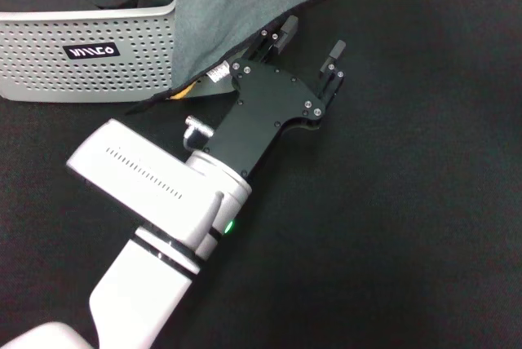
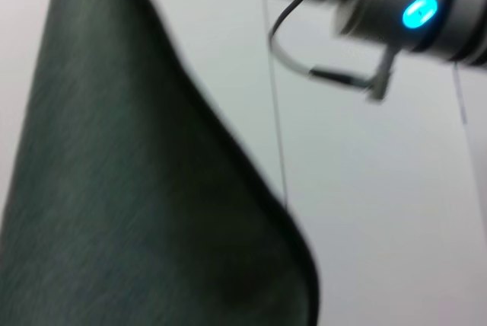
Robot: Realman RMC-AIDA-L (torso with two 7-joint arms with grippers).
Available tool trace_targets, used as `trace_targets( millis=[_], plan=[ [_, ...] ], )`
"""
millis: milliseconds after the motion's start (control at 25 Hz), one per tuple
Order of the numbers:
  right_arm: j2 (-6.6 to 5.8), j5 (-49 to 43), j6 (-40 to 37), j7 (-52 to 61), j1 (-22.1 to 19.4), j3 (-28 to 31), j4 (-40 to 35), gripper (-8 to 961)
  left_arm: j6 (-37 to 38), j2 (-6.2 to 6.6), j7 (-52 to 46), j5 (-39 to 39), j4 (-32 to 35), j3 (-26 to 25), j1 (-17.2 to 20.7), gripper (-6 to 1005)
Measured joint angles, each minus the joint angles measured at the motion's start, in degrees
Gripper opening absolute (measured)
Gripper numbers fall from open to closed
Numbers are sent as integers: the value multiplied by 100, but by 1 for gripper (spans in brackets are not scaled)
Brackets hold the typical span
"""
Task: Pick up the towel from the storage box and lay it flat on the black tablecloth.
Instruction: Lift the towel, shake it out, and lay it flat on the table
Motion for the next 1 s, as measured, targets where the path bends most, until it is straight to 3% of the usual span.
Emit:
trace_targets(
  millis=[240, 560, 760, 1000],
  plan=[
    [0, 224, 96, 61, 14, -150, 55, 1, 298, -1, -204, 80, 23, 358, 19, 570],
    [-5, 269, 524, 54, -166, -158, 112, 1, 492, 19, -2358, 1184, -738, 516, -143, 570],
    [-13, 346, 1048, 20, -471, -96, 121, 1, 753, 22, -3423, 1213, -1128, 516, -211, 569],
    [-2, 536, 1713, 21, -843, -140, 66, 0, 859, -1, -4849, 1215, -1549, 519, -584, 569]
  ],
)
